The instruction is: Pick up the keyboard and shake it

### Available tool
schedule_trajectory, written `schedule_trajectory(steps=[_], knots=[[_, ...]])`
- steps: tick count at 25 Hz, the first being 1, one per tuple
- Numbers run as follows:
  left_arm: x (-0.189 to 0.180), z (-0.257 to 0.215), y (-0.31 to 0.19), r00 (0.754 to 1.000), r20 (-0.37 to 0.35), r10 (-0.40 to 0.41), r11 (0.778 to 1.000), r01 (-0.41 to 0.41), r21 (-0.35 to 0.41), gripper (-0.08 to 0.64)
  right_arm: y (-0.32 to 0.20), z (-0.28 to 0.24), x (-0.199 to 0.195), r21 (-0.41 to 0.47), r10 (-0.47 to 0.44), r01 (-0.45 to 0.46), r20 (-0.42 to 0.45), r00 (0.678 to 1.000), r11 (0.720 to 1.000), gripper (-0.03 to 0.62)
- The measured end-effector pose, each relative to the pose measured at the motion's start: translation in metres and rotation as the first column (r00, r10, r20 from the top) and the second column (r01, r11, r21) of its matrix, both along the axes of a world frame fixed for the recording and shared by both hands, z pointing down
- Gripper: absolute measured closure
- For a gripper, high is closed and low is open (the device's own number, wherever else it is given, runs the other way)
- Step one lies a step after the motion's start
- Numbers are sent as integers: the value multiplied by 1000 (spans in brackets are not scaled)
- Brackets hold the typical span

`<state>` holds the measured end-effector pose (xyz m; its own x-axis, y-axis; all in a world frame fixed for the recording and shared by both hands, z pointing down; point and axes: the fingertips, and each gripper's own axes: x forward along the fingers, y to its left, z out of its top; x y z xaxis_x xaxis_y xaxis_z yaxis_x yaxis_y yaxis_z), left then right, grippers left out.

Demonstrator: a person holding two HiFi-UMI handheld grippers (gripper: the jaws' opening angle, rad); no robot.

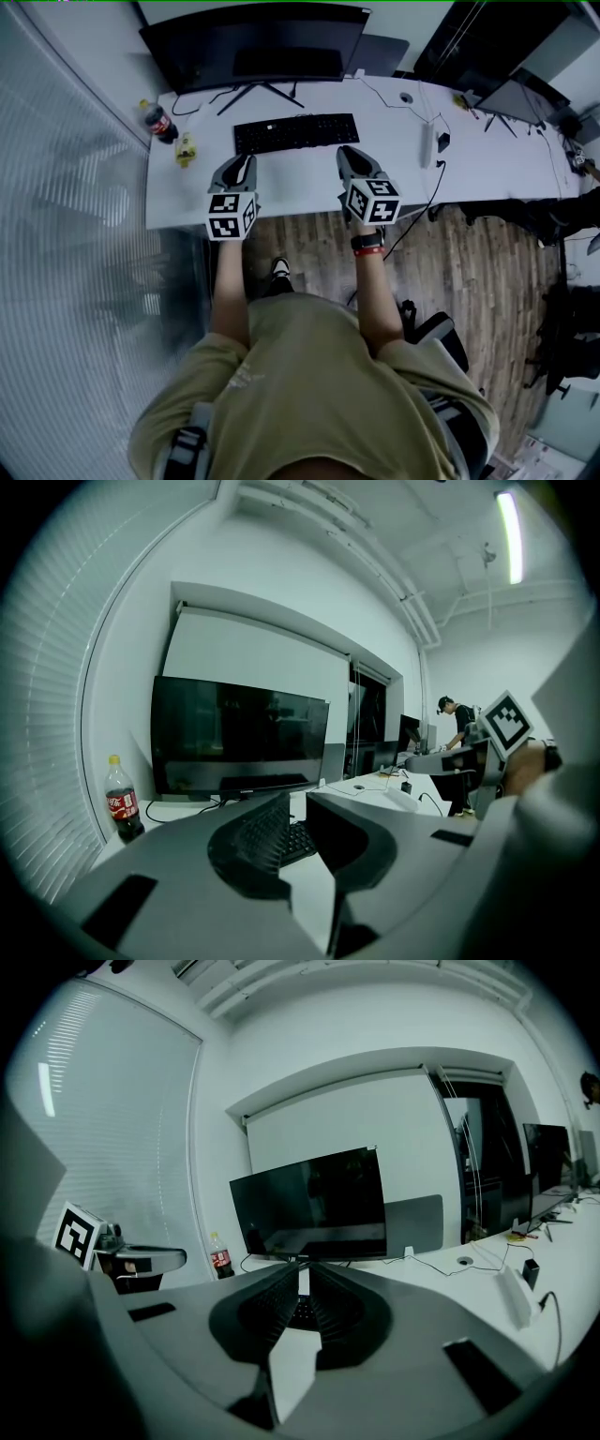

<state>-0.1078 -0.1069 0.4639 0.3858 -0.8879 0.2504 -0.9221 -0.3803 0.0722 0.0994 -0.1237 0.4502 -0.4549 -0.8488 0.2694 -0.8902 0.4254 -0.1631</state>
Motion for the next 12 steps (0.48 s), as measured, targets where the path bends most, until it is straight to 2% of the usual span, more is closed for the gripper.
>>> schedule_trajectory(steps=[5, 12], knots=[[-14, 8, -28, 1000, 4, 28, 1000, -27, -14, 477, -27, 7, -20, -9, -8, 8, 2, 1000, 1000, 494], [-36, 13, -70, 998, 5, 56, 998, -55, -35, 439, -66, 14, -39, -29, -12, 12, 1, 1000, 1000, 456]])
